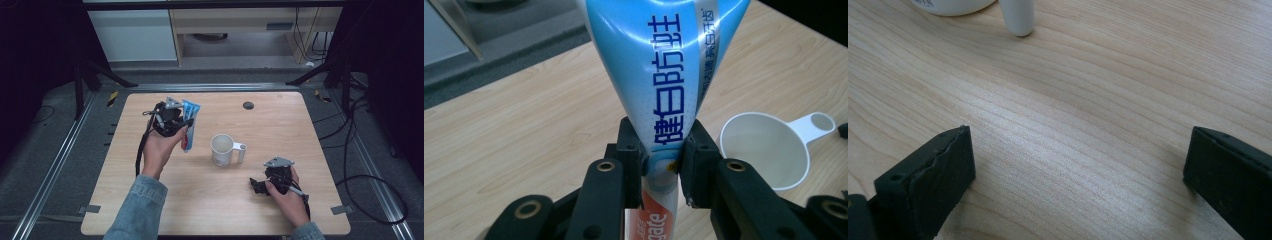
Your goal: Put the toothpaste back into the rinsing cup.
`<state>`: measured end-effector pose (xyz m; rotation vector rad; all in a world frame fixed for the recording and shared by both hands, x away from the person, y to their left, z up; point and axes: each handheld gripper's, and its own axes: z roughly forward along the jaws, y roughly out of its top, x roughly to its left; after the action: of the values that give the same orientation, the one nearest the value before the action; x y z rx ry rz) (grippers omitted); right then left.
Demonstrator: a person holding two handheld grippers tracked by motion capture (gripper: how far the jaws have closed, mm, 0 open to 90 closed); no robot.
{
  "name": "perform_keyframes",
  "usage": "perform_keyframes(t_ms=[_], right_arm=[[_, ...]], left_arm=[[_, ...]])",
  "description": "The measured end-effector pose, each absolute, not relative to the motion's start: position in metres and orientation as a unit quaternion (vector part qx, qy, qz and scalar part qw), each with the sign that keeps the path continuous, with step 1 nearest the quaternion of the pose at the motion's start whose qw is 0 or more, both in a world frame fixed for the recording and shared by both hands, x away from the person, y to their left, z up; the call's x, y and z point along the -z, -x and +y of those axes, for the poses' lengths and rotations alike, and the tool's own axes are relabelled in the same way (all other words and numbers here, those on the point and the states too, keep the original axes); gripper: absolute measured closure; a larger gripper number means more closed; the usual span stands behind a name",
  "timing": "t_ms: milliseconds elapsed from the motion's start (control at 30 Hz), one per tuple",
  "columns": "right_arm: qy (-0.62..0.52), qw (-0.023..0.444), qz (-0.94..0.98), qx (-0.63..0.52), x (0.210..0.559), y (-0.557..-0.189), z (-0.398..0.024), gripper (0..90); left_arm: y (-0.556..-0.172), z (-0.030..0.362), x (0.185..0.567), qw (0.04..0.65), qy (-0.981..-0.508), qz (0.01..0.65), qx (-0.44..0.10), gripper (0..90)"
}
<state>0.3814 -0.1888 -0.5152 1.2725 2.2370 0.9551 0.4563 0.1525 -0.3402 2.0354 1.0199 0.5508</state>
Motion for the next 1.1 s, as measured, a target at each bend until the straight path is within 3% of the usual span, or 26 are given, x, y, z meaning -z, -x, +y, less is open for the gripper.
perform_keyframes(t_ms=[633, 1100], right_arm=[[-0.455, 0.197, 0.799, -0.341, 0.515, -0.381, -0.189, 0.4], [-0.457, 0.197, 0.797, -0.341, 0.515, -0.381, -0.188, 0.4]], left_arm=[[-0.44, 0.145, 0.344, 0.442, -0.762, 0.406, -0.244, 73.5], [-0.438, 0.143, 0.326, 0.455, -0.752, 0.401, -0.258, 73.6]])
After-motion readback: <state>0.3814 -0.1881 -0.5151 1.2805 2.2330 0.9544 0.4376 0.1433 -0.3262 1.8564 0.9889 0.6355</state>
